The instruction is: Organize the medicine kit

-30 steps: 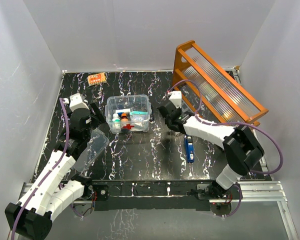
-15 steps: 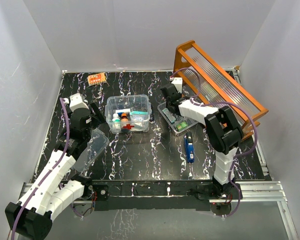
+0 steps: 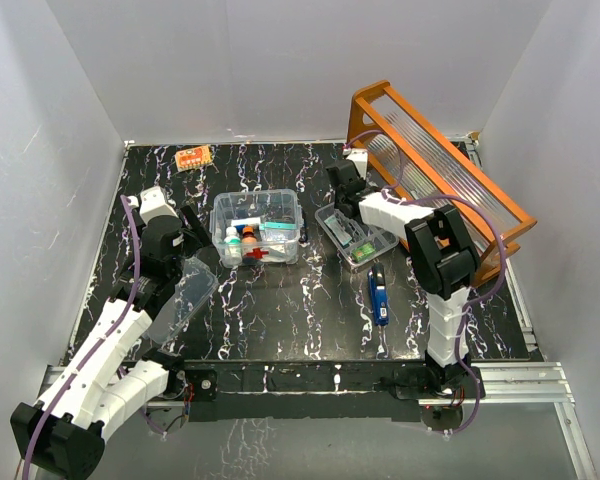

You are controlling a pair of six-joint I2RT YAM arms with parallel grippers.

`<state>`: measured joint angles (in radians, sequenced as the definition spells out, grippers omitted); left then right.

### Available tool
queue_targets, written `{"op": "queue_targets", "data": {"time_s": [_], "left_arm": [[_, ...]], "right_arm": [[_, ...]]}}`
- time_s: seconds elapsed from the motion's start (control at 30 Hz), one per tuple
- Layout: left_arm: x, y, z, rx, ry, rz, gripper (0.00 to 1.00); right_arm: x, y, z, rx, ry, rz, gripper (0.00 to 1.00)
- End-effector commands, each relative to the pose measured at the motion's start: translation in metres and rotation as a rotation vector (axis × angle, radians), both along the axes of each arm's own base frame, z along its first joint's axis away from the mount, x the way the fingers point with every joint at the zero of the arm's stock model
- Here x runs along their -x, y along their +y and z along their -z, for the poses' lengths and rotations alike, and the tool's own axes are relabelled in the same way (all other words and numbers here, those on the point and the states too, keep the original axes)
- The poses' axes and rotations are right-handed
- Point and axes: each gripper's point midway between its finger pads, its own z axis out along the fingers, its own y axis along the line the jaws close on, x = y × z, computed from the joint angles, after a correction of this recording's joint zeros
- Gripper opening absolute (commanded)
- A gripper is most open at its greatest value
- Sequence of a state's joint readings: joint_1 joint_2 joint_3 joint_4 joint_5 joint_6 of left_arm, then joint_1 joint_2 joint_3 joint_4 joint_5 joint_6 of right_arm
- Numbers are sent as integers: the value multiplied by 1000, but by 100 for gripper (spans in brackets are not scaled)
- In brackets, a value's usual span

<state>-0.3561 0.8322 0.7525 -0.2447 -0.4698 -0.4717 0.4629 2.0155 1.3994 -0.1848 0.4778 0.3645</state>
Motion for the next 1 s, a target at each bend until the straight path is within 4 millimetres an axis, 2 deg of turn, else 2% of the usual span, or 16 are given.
{"op": "queue_targets", "data": {"time_s": [0.0,0.3,0.47,0.6,0.7,0.97], "left_arm": [[1,6,-3,-16,-7,-21,71],[1,6,-4,-15,-10,-21,71],[1,6,-4,-14,-9,-18,71],[1,5,-5,-11,-12,-17,71],[2,5,-5,-9,-12,-13,71],[1,1,-4,1,-8,0,71]], "right_arm": [[-20,6,-16,-17,-64,-3,21],[-17,10,-11,-19,-32,-29,31],[-15,11,-26,-23,-43,-50,45],[-9,12,-43,-24,-48,-92,48],[3,17,-46,-16,-15,-180,48],[53,-5,-25,122,107,-344,44]]}}
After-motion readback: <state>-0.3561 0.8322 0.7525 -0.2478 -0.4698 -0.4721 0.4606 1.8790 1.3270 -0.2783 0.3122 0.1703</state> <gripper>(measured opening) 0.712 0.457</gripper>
